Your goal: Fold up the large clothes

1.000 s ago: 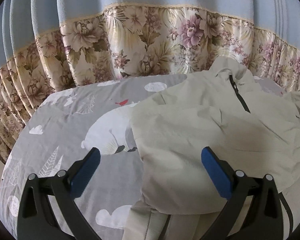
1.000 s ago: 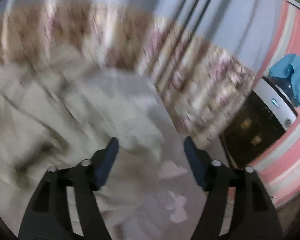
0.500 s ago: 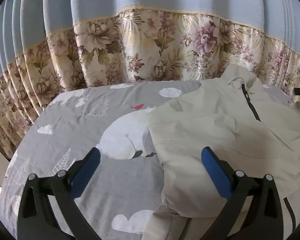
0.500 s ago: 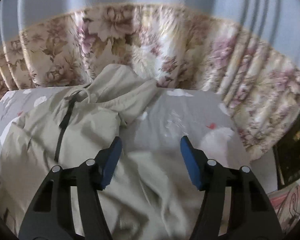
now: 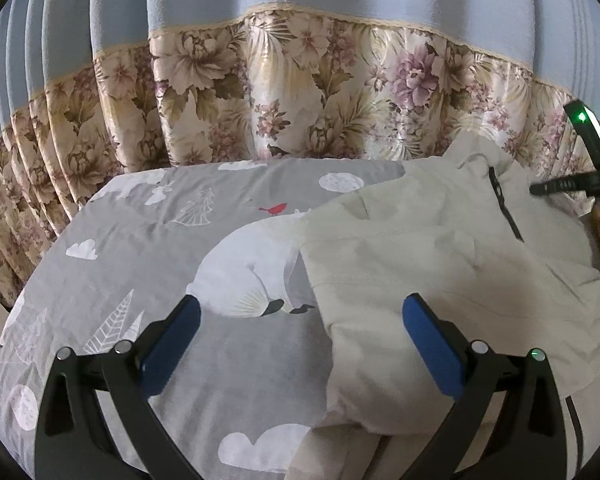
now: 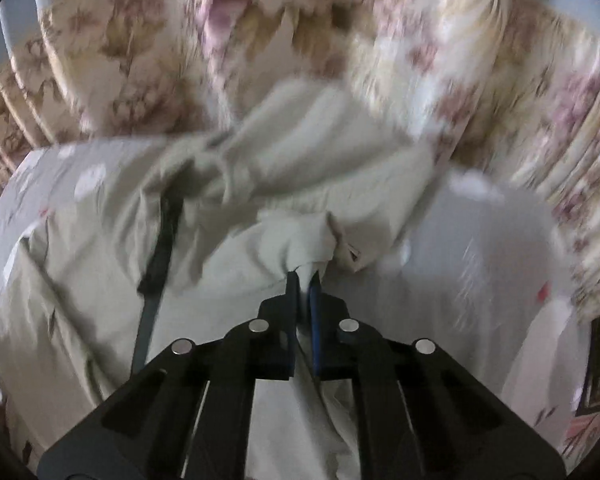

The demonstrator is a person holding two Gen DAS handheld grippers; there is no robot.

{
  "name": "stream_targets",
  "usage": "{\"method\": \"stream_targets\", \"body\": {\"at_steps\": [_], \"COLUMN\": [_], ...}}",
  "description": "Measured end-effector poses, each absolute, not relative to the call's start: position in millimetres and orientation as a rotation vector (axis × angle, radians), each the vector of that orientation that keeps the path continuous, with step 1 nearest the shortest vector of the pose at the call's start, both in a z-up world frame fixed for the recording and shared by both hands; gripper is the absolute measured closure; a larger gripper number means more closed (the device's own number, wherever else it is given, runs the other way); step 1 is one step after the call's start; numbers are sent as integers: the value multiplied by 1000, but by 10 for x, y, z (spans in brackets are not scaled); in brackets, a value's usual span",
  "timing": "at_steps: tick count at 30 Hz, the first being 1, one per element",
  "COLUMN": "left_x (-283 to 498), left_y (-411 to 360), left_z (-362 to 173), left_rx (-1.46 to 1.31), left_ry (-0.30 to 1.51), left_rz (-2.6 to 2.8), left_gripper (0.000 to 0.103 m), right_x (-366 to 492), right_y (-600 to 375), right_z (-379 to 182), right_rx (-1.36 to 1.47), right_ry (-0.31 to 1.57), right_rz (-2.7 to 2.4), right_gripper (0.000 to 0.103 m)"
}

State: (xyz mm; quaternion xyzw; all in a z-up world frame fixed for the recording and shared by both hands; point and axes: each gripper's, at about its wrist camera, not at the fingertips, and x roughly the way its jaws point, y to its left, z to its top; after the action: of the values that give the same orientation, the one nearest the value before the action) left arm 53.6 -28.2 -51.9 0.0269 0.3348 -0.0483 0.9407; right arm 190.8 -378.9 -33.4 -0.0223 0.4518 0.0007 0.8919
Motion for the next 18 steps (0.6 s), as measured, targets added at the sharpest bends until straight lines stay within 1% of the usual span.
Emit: {"method": "stream_targets", "body": {"at_steps": [3,6,7,8,9,10,13,15,18], "left_x": [539,543,543,548,554,558,589,640,742], "left_y": [-280,-266,-251,-238,-227,-211,-168,-159,-138], "left_z": [-531,-550,-549,-546,-540,-532,-491,-465,-379], "left_rx": [52,53,46,43,39,34,16,19,14], "left_ry": [676,687,688,689,688,685,681,686,694], "left_rz": [-98,-95,-93,-91,-86,-79,-62,-53,-54], "left_gripper": [2,2,2,2,2,2,2,2,2], "right_x": [1976,2016,1967,1839,1693,1572,1053,673,330], "right_y": [-3565,-3647,-3724,-3845,-3924,-3959,-3936,-3908,-3803], "right_z": [-311,-437,-409,-341,-277,-253,-187,-256,-391], "right_rx": [-226,-194,-130,-32,26,48,56,82,76], "right_ry": [850,918,921,921,911,904,914,951,995], "right_rz": [-11,-54,-66,-73,-72,-73,-57,-56,-53], "right_gripper": [98,88,76,57,51,49,49,49,49]}}
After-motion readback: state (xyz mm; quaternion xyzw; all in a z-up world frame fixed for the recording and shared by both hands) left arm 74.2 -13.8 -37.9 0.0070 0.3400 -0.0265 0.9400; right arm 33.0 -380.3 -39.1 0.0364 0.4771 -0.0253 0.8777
